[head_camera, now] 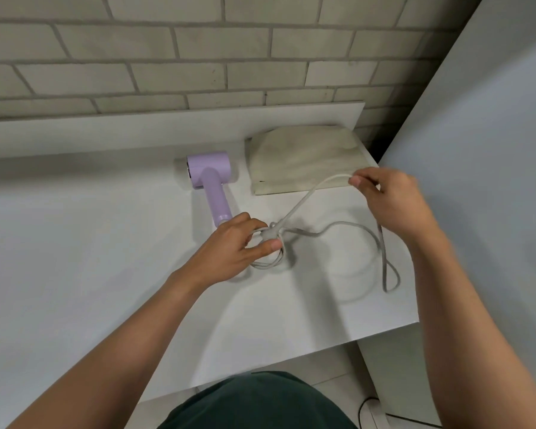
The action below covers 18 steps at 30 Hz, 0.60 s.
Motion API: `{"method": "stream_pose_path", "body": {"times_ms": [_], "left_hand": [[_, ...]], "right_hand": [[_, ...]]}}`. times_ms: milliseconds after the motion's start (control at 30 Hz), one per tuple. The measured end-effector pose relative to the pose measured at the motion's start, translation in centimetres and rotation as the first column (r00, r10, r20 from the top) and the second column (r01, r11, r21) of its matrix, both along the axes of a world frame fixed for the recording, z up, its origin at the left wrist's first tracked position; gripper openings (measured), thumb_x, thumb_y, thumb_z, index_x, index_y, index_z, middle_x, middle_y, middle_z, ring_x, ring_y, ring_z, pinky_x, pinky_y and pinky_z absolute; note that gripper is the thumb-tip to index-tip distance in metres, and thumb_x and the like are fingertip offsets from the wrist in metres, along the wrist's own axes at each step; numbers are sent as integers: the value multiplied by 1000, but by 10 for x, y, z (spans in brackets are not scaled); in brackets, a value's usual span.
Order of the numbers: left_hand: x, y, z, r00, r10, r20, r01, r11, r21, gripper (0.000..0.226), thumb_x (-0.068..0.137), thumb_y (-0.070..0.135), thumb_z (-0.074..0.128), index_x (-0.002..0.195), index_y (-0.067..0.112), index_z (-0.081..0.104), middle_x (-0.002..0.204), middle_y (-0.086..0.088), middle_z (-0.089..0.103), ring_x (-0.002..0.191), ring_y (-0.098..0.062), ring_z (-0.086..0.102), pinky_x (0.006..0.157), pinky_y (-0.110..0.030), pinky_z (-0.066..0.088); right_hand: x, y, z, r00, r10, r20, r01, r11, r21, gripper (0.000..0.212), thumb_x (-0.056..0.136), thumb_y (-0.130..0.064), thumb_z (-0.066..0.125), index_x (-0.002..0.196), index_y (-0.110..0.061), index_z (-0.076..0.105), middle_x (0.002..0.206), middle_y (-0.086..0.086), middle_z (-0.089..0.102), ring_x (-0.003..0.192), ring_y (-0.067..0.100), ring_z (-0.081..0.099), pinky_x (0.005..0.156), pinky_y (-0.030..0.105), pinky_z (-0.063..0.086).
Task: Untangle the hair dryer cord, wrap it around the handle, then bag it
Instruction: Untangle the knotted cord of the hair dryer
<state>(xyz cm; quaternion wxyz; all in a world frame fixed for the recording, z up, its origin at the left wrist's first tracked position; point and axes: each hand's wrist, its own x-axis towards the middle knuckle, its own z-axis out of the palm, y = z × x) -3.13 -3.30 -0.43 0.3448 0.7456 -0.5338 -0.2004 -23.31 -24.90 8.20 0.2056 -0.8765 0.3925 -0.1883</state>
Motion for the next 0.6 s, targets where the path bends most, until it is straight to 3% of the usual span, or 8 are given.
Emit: {"method": "stream_pose_path", "body": {"times_ms": [67, 200, 267, 433, 533, 600], "left_hand": [[0, -2, 0, 1000, -4, 21, 4, 1000, 6, 38, 89, 58, 66, 115, 30, 68, 89, 15, 52, 83, -2, 53, 72, -12, 35], [3, -1, 0, 999, -27, 46, 25, 999, 38, 35, 86, 55, 73, 113, 33, 68, 94, 12, 56, 86, -5, 56, 75, -14, 40], [5, 1, -3, 998, -34, 62, 31, 998, 48, 27, 92, 49, 69, 113, 31, 69, 92, 13, 56, 83, -4, 56, 76, -17, 41], [9, 4, -6, 1000, -23, 13, 23, 999, 22, 22, 105, 28, 54, 114, 22, 74, 89, 4, 60, 83, -10, 58, 81, -27, 46], [9, 5, -3, 998, -56, 24, 56, 998, 28, 25, 107, 26, 51, 117, 21, 73, 92, 2, 61, 85, -11, 59, 81, -24, 46], [10, 6, 0, 998, -70, 11, 70, 998, 12, 25, 107, 25, 50, 117, 20, 72, 92, 1, 61, 81, -12, 61, 73, -20, 50]], "right_hand": [[-5, -6, -15, 999, -44, -10, 44, 997, 70, 26, 106, -33, 55, 112, -16, 75, 95, -3, 68, 96, 24, 62, 82, 32, 44], [-14, -8, -32, 939, -202, 277, 124, 954, 273, 24, 104, -38, 59, 109, -21, 75, 86, -18, 64, 80, -2, 59, 78, 26, 43], [-18, -13, -35, 914, -226, 337, 128, 949, 289, 25, 103, -40, 59, 109, -21, 75, 87, -18, 65, 76, -3, 58, 75, 22, 43], [-20, -18, -51, 951, -176, 254, 110, 961, 253, 24, 103, -36, 60, 113, -20, 76, 105, -9, 69, 100, 10, 62, 88, 24, 45], [-23, -17, -61, 939, -237, 251, 155, 939, 306, 21, 104, -33, 60, 109, -20, 75, 96, -10, 67, 89, 9, 60, 78, 19, 42], [-30, -20, -69, 945, -277, 175, 210, 921, 329, 18, 104, -32, 58, 104, -24, 74, 87, -10, 66, 82, 13, 59, 72, 25, 44]]}}
